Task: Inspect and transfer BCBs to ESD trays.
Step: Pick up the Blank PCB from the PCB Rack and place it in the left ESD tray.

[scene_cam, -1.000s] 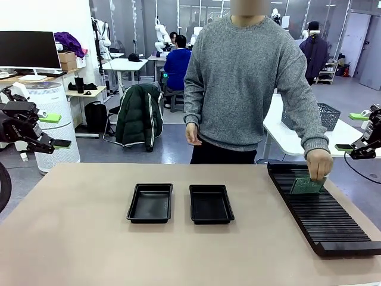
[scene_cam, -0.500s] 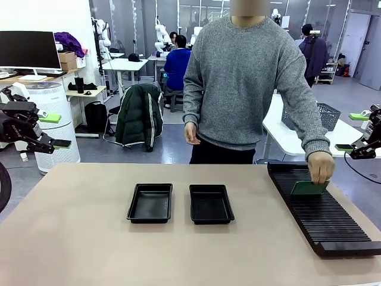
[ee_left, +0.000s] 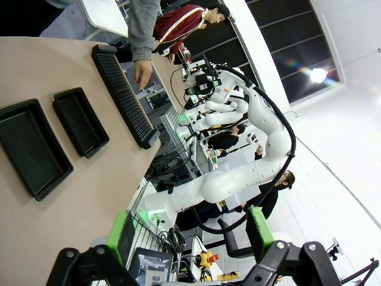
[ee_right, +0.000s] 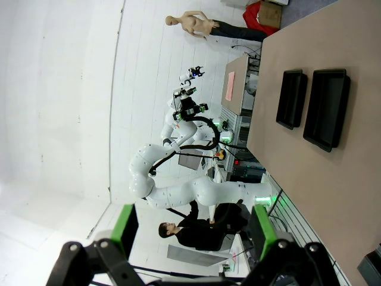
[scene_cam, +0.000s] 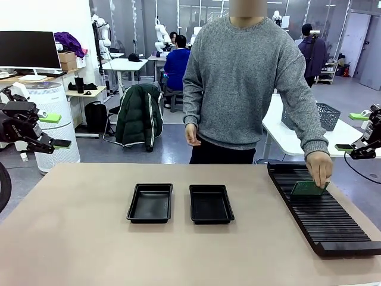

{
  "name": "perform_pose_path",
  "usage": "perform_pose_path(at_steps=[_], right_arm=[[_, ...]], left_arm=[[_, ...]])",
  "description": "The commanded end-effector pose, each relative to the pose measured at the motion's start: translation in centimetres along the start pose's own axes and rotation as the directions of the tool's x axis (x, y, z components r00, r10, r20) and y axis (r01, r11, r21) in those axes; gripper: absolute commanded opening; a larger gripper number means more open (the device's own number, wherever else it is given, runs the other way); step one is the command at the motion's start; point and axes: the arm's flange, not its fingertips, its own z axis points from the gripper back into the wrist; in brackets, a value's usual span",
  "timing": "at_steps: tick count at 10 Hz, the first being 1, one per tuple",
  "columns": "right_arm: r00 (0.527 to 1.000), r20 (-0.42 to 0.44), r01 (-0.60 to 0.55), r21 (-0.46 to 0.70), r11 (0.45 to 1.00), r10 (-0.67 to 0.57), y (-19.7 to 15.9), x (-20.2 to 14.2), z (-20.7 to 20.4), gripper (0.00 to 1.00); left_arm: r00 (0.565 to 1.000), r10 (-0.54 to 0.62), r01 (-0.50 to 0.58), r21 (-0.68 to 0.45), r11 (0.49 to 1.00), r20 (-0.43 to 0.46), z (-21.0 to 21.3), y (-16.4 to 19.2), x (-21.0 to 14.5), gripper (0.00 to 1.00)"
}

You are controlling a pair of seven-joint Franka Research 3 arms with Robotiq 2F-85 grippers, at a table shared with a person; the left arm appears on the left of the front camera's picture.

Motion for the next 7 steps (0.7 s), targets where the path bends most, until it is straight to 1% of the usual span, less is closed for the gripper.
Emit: perform_pose_path(at_steps=[1, 7], right_arm=[[1.000, 0.004, -0.001, 0.001, 1.000, 0.001, 0.02, -0.12, 0.10, 1.00], [1.000, 0.004, -0.001, 0.001, 1.000, 0.001, 0.02, -0.12, 0.10, 1.00]], left_arm=[[1.000, 0.001, -0.001, 0.001, 1.000, -0.001, 0.10, -0.12, -0.03, 1.00], [1.000, 0.001, -0.001, 0.001, 1.000, -0.001, 0.10, -0.12, -0.03, 1.00]])
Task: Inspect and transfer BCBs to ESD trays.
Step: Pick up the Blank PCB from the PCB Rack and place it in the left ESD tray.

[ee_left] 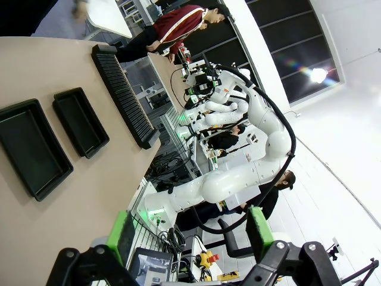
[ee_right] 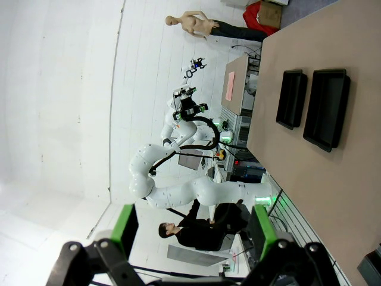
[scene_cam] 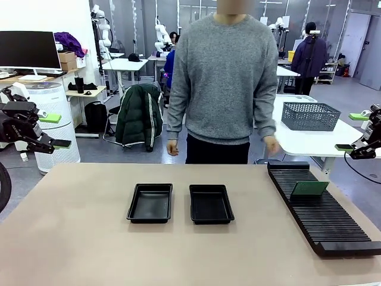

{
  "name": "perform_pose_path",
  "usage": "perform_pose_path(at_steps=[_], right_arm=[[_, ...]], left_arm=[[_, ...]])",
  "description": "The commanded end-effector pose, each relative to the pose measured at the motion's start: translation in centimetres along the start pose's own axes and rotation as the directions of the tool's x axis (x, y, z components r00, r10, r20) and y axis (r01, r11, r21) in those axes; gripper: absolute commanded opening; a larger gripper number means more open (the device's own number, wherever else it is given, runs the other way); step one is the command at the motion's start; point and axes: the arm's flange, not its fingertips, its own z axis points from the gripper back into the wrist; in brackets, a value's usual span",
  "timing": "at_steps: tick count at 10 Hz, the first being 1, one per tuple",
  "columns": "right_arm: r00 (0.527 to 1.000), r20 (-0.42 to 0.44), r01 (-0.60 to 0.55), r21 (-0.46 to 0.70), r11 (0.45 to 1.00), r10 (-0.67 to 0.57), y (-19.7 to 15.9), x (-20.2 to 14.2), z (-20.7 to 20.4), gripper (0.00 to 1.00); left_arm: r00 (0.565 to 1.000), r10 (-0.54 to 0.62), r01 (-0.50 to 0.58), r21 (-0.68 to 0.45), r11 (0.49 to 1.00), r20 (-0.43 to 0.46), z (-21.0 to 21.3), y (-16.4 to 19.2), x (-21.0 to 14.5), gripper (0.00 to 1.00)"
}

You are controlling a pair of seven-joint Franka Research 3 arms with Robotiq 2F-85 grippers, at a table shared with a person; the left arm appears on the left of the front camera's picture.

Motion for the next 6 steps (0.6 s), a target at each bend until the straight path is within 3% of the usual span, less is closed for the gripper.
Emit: perform_pose_path(at_steps=[1, 6], right_arm=[[1.000, 0.004, -0.001, 0.001, 1.000, 0.001, 0.02, -0.12, 0.10, 1.00], [1.000, 0.004, -0.001, 0.001, 1.000, 0.001, 0.02, -0.12, 0.10, 1.00]], left_arm=[[1.000, 0.001, -0.001, 0.001, 1.000, -0.001, 0.10, -0.12, -0.03, 1.00], [1.000, 0.001, -0.001, 0.001, 1.000, -0.001, 0.10, -0.12, -0.03, 1.00]])
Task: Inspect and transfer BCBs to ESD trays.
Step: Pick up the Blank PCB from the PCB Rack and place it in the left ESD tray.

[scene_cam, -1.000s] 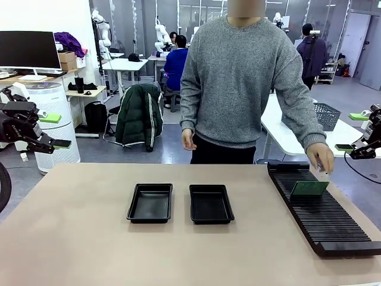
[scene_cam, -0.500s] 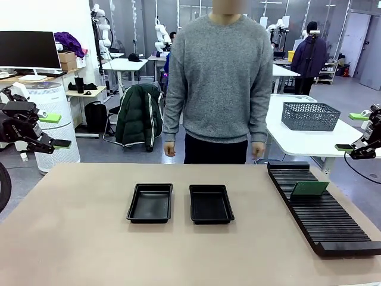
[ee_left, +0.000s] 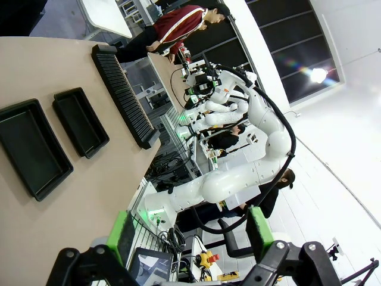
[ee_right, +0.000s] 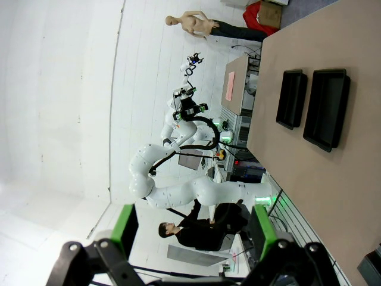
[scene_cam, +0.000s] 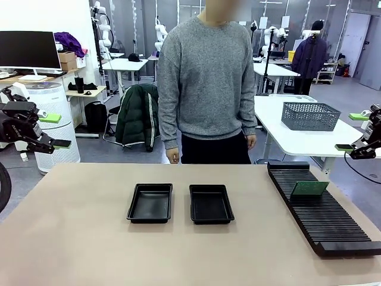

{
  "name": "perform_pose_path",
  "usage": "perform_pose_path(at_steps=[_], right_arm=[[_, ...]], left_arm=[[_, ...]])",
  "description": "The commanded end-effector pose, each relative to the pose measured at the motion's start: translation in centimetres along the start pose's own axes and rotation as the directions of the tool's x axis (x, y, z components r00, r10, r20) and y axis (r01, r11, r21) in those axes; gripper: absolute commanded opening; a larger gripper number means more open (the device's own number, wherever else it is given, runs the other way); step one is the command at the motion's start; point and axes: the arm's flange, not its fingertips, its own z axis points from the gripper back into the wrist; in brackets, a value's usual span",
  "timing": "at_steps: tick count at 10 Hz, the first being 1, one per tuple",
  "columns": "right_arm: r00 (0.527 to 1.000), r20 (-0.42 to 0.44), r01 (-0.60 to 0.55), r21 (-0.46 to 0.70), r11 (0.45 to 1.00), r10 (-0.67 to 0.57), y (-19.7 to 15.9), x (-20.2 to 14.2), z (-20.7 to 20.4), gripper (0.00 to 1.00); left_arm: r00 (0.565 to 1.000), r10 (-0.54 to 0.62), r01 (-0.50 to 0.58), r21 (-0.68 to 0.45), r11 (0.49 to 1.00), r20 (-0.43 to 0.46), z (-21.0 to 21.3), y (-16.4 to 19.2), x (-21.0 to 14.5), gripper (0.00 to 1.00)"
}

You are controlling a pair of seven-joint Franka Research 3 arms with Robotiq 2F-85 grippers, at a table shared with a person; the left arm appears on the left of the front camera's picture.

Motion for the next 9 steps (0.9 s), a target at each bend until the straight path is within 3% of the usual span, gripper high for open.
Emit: perform_pose_path(at_steps=[1, 5, 9], right_arm=[[1.000, 0.000, 0.000, 0.000, 1.000, 0.000, 0.0, 0.0, 0.0, 1.00], [0.995, -0.036, -0.093, -0.136, 0.986, 0.089, 3.5, 1.6, 0.7, 1.00], [0.955, -0.193, -0.281, -0.338, 0.898, 0.226, 8.5, 3.6, -0.1, 1.00]], left_arm=[[1.000, 0.001, -0.001, 0.001, 1.000, -0.001, 0.1, -0.1, 0.0, 1.00], [1.000, 0.001, -0.001, 0.001, 1.000, -0.001, 0.1, -0.1, 0.0, 1.00], [1.000, 0.001, -0.001, 0.001, 1.000, -0.001, 0.1, -0.1, 0.0, 1.00]])
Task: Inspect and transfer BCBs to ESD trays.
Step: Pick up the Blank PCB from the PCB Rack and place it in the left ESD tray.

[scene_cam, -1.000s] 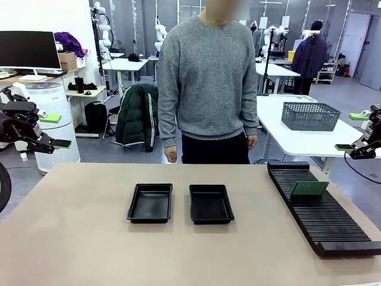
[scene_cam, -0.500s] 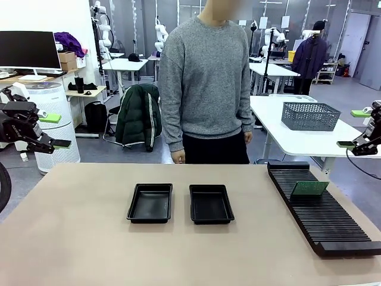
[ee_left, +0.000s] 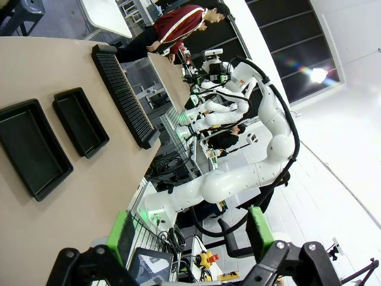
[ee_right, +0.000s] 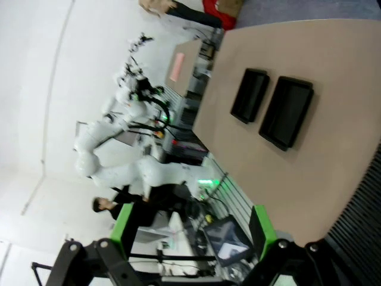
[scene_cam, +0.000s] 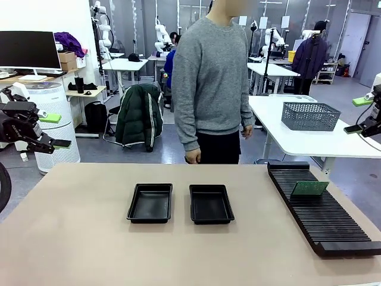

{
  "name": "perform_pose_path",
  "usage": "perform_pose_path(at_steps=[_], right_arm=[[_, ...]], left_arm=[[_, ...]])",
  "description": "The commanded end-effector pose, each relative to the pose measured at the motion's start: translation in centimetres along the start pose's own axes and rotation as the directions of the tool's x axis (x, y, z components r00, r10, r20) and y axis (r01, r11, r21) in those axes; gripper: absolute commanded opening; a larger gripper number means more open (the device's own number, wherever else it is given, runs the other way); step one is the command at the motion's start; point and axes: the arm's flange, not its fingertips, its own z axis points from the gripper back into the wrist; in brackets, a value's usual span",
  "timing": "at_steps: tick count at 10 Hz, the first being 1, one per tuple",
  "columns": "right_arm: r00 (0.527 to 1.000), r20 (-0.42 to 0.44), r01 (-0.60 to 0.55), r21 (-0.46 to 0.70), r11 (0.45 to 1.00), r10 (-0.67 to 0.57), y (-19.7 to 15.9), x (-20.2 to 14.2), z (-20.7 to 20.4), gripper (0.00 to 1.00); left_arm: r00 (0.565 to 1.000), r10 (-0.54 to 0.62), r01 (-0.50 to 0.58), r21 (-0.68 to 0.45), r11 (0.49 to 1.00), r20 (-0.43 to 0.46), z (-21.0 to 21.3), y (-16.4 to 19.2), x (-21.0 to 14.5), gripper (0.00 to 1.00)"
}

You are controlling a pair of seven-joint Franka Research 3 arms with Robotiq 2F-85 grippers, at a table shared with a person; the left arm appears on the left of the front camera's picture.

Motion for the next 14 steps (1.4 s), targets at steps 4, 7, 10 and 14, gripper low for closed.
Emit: perform_pose_path(at_steps=[4, 7, 10, 14], right_arm=[[0.950, -0.230, -0.278, -0.301, 0.912, 0.213, 4.6, 3.2, -0.9, 1.00], [0.846, -0.452, -0.464, -0.364, 0.807, 0.283, 6.7, 5.0, -2.2, 1.00], [0.630, -0.675, -0.700, -0.279, 0.658, 0.384, 7.7, 5.3, -3.2, 1.00], [0.261, -0.835, -0.931, -0.085, 0.355, 0.484, 7.9, 5.0, -4.2, 1.00]], left_arm=[[1.000, 0.001, -0.001, 0.001, 1.000, 0.000, 0.1, -0.1, 0.0, 1.00], [1.000, 0.001, -0.001, 0.001, 1.000, 0.000, 0.1, -0.1, 0.0, 1.00], [1.000, 0.001, -0.001, 0.001, 1.000, 0.000, 0.1, -0.1, 0.0, 1.00], [1.000, 0.001, -0.001, 0.001, 1.000, 0.000, 0.1, -0.1, 0.0, 1.00]])
